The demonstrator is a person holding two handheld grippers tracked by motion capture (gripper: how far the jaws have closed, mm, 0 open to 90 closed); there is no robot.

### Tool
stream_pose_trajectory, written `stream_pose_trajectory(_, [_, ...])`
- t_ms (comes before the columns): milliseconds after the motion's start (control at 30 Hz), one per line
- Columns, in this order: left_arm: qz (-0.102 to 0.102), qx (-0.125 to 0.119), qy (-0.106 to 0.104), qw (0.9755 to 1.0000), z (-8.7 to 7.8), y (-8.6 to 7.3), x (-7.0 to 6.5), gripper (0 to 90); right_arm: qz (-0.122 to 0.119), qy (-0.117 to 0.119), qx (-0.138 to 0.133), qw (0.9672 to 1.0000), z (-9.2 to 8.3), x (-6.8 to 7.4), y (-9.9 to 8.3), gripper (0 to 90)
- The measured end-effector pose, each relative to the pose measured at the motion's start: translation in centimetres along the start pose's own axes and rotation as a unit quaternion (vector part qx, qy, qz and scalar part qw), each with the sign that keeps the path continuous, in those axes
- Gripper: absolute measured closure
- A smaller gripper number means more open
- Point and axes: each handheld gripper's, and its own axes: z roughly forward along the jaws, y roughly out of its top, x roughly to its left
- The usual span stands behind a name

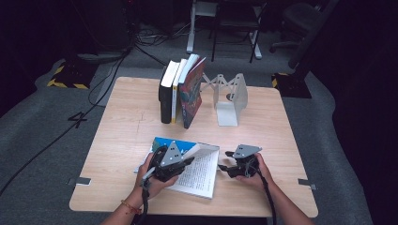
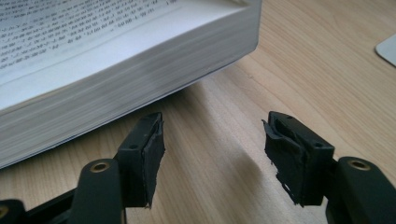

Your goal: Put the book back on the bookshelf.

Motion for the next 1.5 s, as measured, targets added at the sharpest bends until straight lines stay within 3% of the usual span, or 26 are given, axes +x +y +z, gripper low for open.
stream_pose_trajectory(200, [-0.002,0.005,-0.011,0.9999,0.0,0.0,0.0,81.3,-0.011,0.019,-0.013,0.9997,0.3,0.7,0.2,39.9])
stream_pose_trajectory(333, [-0.028,0.015,-0.05,0.9983,-0.7,-0.1,0.8,80.0,-0.003,0.055,-0.039,0.9977,0.0,1.1,0.1,43.9])
stream_pose_trajectory(433, [-0.028,0.031,-0.053,0.9977,-1.1,-0.1,0.8,79.6,-0.003,0.066,-0.054,0.9963,0.0,1.8,0.4,48.1])
stream_pose_trajectory(533, [-0.01,0.066,-0.048,0.9966,-1.3,0.1,0.2,79.2,-0.002,0.069,-0.061,0.9958,0.1,2.3,0.7,49.9])
stream_pose_trajectory(733, [0.029,0.098,-0.03,0.9943,-1.9,0.2,-0.9,78.9,0.001,0.084,-0.081,0.9932,-0.2,2.8,1.2,50.2])
stream_pose_trajectory(800, [0.033,0.101,-0.027,0.994,-1.9,0.2,-1.2,78.7,0.001,0.087,-0.085,0.9925,-0.3,2.8,1.5,50.2])
stream_pose_trajectory(1067, [0.021,0.087,-0.035,0.9954,-2.7,-0.1,-0.9,77.0,0.003,0.092,-0.109,0.9898,-0.8,2.9,2.6,51.9])
stream_pose_trajectory(1167, [0.019,0.07,-0.034,0.9968,-3.1,-0.5,-0.8,75.9,-0.014,0.086,-0.11,0.9901,-1.1,3.2,3.3,51.9])
stream_pose_trajectory(1267, [0.015,0.054,-0.032,0.9979,-3.4,-0.9,-0.7,75.9,-0.013,0.089,-0.121,0.9886,-1.3,3.2,3.8,52.7])
stream_pose_trajectory(1367, [0.015,0.046,-0.042,0.998,-3.5,-0.8,-0.4,76.1,-0.018,0.083,-0.128,0.9881,-1.6,3.4,4.5,53.8])
stream_pose_trajectory(1433, [0.008,0.035,-0.062,0.9974,-3.2,-0.6,0.0,76.3,-0.02,0.082,-0.133,0.9876,-1.8,3.3,4.8,53.8])
stream_pose_trajectory(1500, [0.014,0.029,-0.08,0.9963,-2.9,-0.1,0.2,77.4,-0.02,0.081,-0.135,0.9873,-2.2,3.2,4.9,53.8])
